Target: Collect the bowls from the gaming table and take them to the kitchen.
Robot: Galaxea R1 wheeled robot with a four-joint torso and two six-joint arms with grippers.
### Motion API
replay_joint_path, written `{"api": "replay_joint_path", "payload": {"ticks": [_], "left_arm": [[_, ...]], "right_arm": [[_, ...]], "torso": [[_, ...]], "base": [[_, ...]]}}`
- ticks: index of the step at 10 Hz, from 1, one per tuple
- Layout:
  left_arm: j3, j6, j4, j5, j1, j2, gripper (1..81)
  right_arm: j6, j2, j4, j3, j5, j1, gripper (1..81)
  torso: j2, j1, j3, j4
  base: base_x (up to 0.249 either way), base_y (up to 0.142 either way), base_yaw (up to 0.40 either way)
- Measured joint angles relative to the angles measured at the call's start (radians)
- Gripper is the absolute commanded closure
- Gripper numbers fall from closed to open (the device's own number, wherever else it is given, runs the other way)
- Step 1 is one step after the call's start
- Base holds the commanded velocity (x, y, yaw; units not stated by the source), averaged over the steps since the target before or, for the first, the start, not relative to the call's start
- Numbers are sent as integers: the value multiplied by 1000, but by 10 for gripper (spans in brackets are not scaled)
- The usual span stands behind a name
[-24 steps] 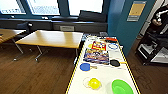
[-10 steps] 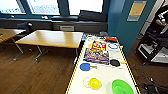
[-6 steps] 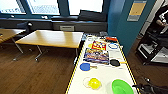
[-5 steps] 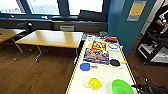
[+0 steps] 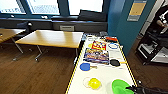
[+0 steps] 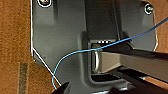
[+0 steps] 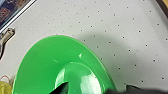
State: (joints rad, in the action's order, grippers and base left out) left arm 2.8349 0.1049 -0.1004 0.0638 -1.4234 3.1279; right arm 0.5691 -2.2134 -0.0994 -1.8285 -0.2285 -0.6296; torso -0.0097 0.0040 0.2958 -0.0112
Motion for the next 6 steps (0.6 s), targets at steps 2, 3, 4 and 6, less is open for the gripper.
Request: {"api": "replay_joint_path", "payload": {"ticks": [2,3,4,6], "left_arm": [[0,0,0,0,0,0,10],[0,0,0,-1,0,0,10],[0,0,0,-1,0,0,10],[0,0,0,-3,0,0,10]], "right_arm": [[1,-29,0,-4,6,-30,10],[0,-37,0,-5,17,-38,811],[5,-37,1,-10,24,-40,811],[1,-34,0,-8,24,-41,811]], "torso": [[0,0,0,0],[0,0,0,0],[0,0,0,0],[0,0,0,0]], "base": [[0,0,0],[0,0,0],[0,0,0],[0,0,0]]}}
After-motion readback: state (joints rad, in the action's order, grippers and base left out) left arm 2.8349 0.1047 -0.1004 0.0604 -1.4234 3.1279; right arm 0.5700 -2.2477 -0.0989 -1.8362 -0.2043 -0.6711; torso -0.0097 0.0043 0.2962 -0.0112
